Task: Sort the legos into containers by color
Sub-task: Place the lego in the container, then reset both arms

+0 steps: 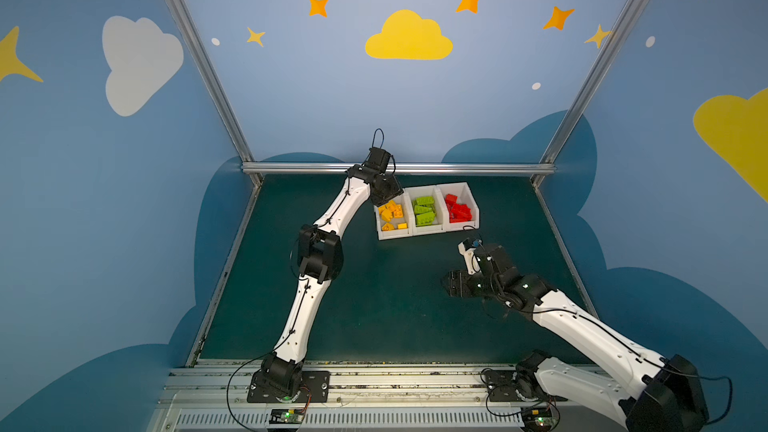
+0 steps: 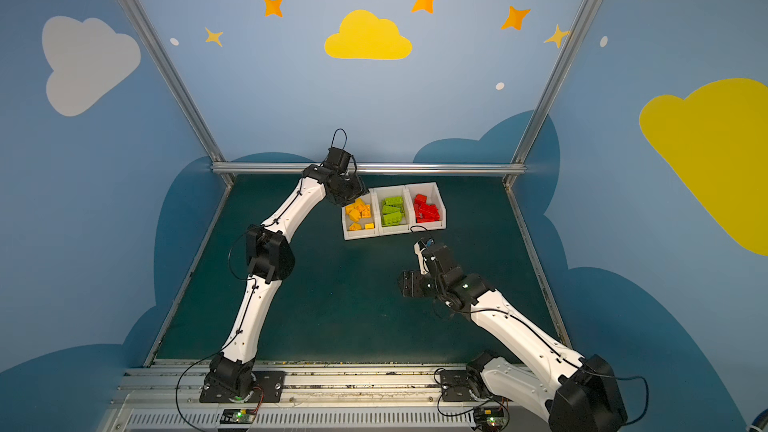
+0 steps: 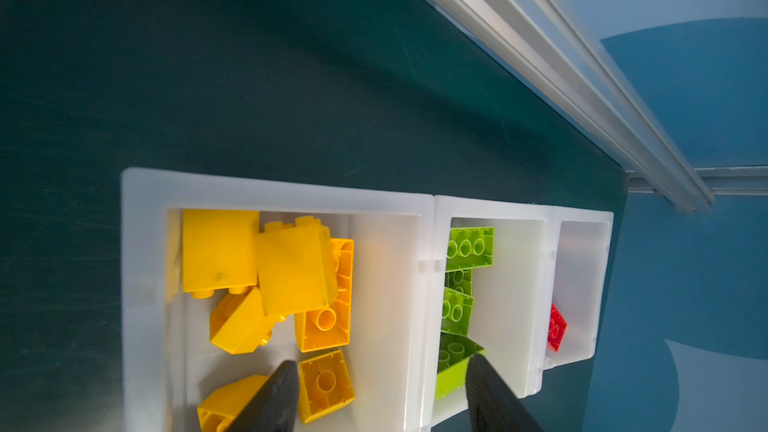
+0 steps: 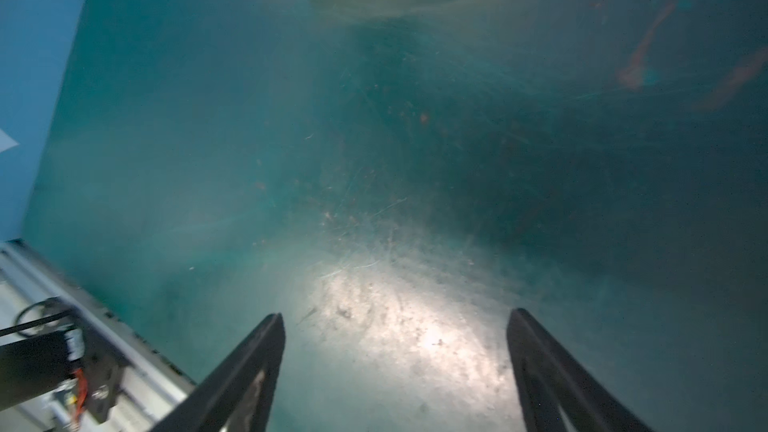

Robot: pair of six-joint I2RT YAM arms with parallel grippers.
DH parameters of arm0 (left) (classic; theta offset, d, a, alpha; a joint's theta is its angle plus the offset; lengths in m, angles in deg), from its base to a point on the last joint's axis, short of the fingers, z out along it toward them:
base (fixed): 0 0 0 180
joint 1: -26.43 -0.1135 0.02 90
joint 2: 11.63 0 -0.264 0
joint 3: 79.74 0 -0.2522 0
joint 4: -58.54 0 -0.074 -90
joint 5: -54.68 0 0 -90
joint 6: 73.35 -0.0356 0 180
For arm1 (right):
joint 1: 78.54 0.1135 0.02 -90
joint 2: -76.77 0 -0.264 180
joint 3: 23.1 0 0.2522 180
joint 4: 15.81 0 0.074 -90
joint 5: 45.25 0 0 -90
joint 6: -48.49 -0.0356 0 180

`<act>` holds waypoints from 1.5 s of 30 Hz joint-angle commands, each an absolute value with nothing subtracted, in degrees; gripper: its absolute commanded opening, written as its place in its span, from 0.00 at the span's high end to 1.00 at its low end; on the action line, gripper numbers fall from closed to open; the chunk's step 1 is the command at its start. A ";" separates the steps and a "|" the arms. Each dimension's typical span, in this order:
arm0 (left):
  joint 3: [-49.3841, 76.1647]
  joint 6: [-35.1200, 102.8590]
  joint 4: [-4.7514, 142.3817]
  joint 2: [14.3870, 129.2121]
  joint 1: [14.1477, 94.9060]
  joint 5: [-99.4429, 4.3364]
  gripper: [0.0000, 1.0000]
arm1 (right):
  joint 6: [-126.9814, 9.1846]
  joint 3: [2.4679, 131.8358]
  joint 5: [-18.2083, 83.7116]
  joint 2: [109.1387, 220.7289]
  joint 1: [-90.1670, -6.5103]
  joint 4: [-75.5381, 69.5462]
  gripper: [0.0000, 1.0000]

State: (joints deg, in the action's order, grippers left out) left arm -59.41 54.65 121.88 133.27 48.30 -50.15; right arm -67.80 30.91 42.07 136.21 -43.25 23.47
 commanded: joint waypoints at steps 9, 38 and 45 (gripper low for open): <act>-24.34 47.06 114.55 101.71 48.51 -37.50 0.09 | -65.52 35.73 54.92 137.45 -54.02 22.09 0.07; 53.52 32.13 56.16 65.77 29.11 -10.28 0.00 | -47.86 12.96 57.40 157.90 -77.12 -43.93 0.04; 55.21 24.07 42.55 74.34 27.27 -18.25 0.00 | -41.29 9.93 44.03 163.88 -76.66 -56.20 0.05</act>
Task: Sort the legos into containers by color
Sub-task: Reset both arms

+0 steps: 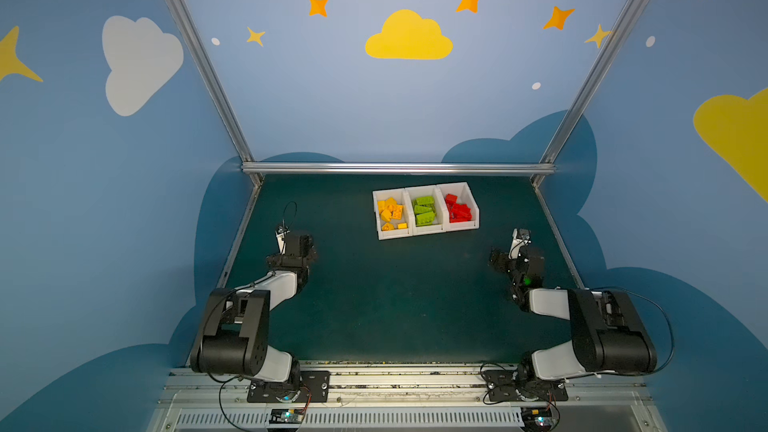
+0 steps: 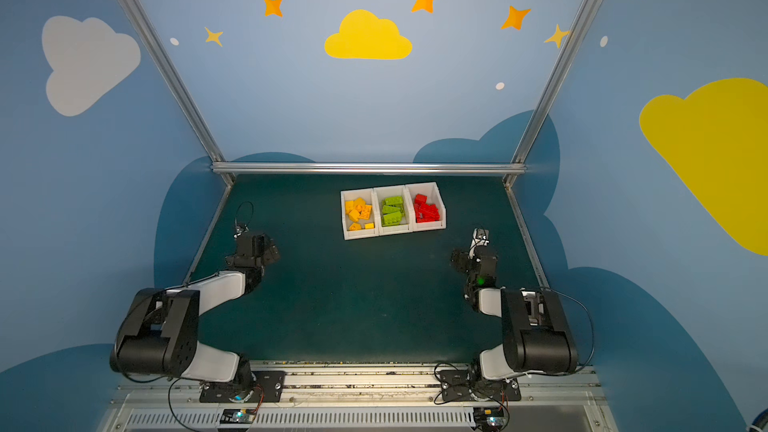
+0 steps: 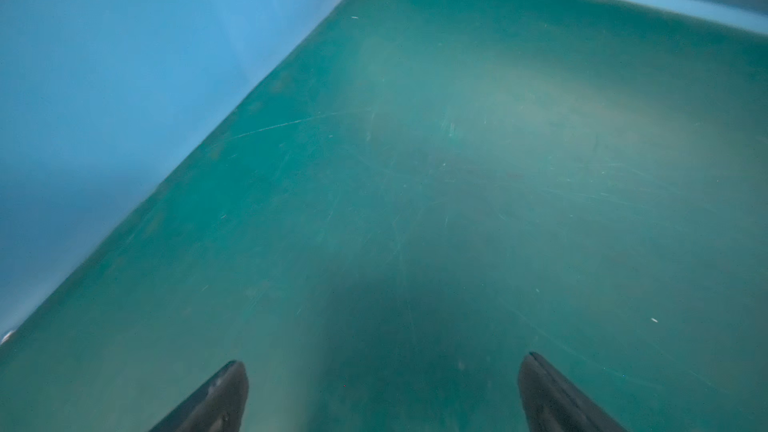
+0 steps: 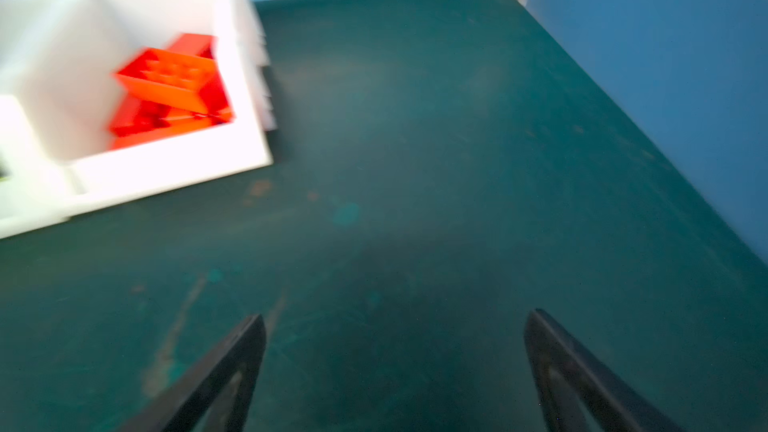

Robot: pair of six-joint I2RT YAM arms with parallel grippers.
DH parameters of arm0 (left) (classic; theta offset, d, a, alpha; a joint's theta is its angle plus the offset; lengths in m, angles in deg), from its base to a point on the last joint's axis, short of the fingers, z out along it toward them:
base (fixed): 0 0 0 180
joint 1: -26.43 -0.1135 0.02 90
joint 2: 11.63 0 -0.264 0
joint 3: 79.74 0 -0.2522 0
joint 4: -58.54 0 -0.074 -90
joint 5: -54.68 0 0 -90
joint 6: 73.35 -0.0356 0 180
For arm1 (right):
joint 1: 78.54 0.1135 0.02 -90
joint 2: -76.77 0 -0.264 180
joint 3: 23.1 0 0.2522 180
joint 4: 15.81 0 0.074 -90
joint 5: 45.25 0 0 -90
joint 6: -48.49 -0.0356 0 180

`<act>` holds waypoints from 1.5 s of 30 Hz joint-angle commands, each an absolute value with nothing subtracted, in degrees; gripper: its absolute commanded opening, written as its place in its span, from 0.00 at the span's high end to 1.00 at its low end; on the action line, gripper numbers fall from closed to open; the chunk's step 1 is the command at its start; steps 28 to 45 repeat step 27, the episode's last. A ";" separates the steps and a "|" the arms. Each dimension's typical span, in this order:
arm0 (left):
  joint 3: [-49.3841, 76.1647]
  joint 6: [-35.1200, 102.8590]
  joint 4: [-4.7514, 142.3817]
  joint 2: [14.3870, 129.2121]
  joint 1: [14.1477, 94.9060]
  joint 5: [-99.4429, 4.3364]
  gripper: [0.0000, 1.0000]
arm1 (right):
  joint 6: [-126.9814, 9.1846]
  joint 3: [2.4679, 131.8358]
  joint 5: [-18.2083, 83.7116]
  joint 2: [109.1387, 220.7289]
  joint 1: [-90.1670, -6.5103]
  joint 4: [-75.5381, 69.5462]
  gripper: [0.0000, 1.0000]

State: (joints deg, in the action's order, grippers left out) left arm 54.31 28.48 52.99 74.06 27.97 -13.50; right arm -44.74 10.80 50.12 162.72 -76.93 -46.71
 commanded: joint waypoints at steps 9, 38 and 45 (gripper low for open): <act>62.91 21.04 28.14 76.01 26.91 -26.27 0.00 | -42.23 13.76 43.34 163.29 -77.52 -47.46 0.05; 63.11 21.13 28.11 75.69 26.75 -26.36 0.00 | -40.70 14.22 45.26 163.11 -75.96 -46.34 0.04; 63.11 21.13 28.11 75.69 26.75 -26.36 0.00 | -40.70 14.22 45.26 163.11 -75.96 -46.34 0.04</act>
